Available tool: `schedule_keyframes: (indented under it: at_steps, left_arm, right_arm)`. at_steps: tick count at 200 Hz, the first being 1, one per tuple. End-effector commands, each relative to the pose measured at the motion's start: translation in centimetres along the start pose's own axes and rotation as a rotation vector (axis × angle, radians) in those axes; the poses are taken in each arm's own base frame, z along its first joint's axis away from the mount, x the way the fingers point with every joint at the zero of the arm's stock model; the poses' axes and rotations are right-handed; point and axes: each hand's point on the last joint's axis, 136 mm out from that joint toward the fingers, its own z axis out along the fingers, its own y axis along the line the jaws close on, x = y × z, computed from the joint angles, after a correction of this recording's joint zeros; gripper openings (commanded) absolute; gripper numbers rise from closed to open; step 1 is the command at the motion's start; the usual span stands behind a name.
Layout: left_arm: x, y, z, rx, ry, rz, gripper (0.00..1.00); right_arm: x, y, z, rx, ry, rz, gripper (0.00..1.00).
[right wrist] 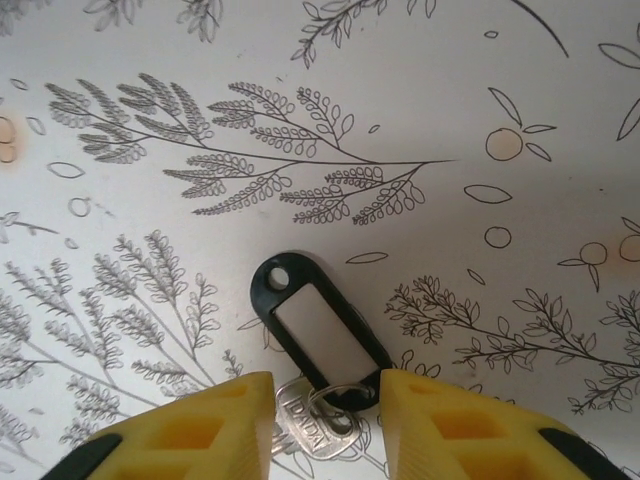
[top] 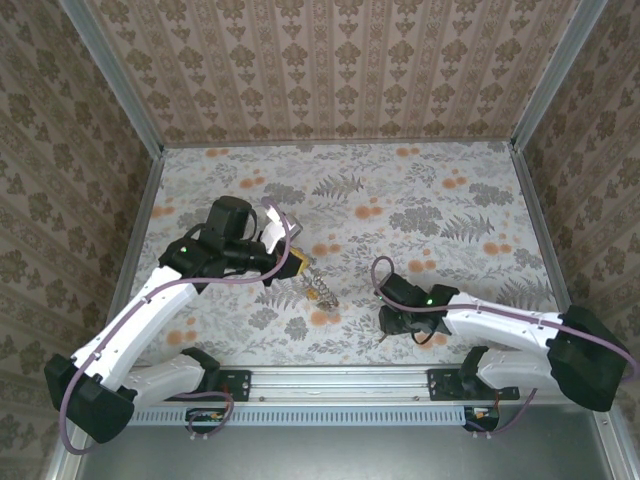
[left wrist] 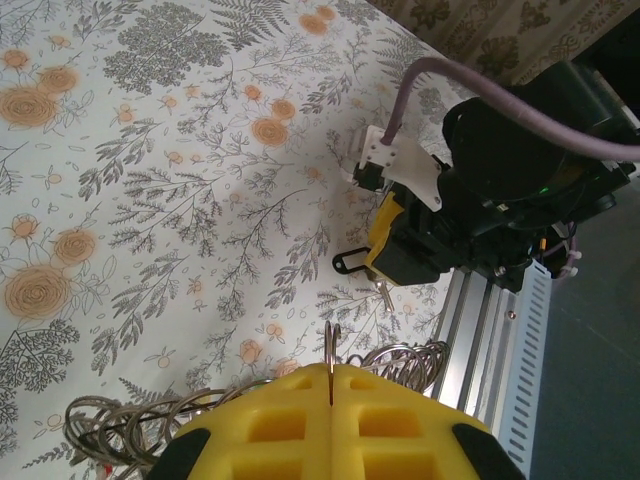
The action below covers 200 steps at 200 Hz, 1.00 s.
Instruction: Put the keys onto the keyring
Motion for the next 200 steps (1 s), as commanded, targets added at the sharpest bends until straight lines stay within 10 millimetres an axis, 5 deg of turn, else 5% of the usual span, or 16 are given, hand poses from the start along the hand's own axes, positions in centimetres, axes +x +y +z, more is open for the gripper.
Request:
schedule_keyframes:
  at_steps: [1,200]
  left_arm:
    - [-1.0,-0.7,-0.7,0.018,-0.051,0.014,0.00]
    - [-1.0,-0.6,-0.6,0.023,-0.053,0.002,0.00]
  right_arm:
    - [-0.9,0.2,-0.4,0.054,-0.024,-0.012,0.32]
    - [0.9,-0.9,0.8,0.150,0.002,-0.035,0.20]
